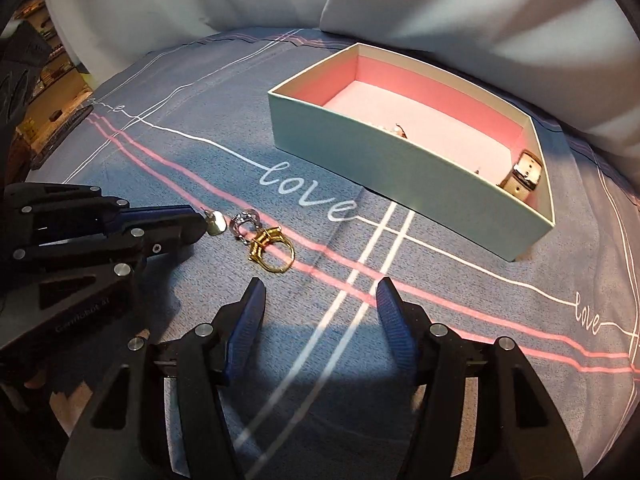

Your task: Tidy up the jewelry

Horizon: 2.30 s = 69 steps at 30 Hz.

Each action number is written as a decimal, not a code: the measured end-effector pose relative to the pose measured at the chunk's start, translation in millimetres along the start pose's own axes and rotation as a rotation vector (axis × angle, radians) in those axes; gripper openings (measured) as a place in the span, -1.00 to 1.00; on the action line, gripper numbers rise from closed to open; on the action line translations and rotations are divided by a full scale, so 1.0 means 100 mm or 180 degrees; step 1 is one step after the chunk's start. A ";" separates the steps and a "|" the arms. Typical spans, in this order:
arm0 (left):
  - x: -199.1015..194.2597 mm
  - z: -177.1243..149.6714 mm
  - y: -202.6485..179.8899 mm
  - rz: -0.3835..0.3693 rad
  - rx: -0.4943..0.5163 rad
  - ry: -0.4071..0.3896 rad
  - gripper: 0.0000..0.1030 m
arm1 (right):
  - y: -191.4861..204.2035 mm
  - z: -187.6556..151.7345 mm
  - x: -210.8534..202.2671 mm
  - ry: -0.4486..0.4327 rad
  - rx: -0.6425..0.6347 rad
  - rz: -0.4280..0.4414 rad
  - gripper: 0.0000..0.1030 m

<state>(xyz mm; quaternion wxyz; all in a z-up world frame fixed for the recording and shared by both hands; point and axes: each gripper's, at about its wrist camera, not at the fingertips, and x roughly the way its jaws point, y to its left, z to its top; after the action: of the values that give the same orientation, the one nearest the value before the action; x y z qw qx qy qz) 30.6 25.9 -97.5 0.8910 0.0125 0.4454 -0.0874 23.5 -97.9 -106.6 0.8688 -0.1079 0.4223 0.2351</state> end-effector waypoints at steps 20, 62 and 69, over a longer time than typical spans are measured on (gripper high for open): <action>-0.06 0.00 -0.04 -0.0103 -0.0053 0.0036 -0.42 | 0.04 -0.01 -0.06 -0.0075 -0.0074 0.0233 -0.50; 0.08 1.67 -0.48 -0.0105 0.0029 -0.0322 -0.93 | -1.03 1.19 -0.43 -0.0362 0.0567 -0.0407 -0.50; 0.26 1.64 -0.42 -0.0105 -0.0039 -0.0199 -0.93 | -1.07 1.11 -0.21 -0.0181 0.0573 -0.0416 -0.50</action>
<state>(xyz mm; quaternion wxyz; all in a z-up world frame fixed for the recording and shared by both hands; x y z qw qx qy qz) 168.3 -35.3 -17.1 0.9029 -0.0030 0.4180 -0.0997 141.3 -154.5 -22.6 0.9001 -0.0500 0.4088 0.1421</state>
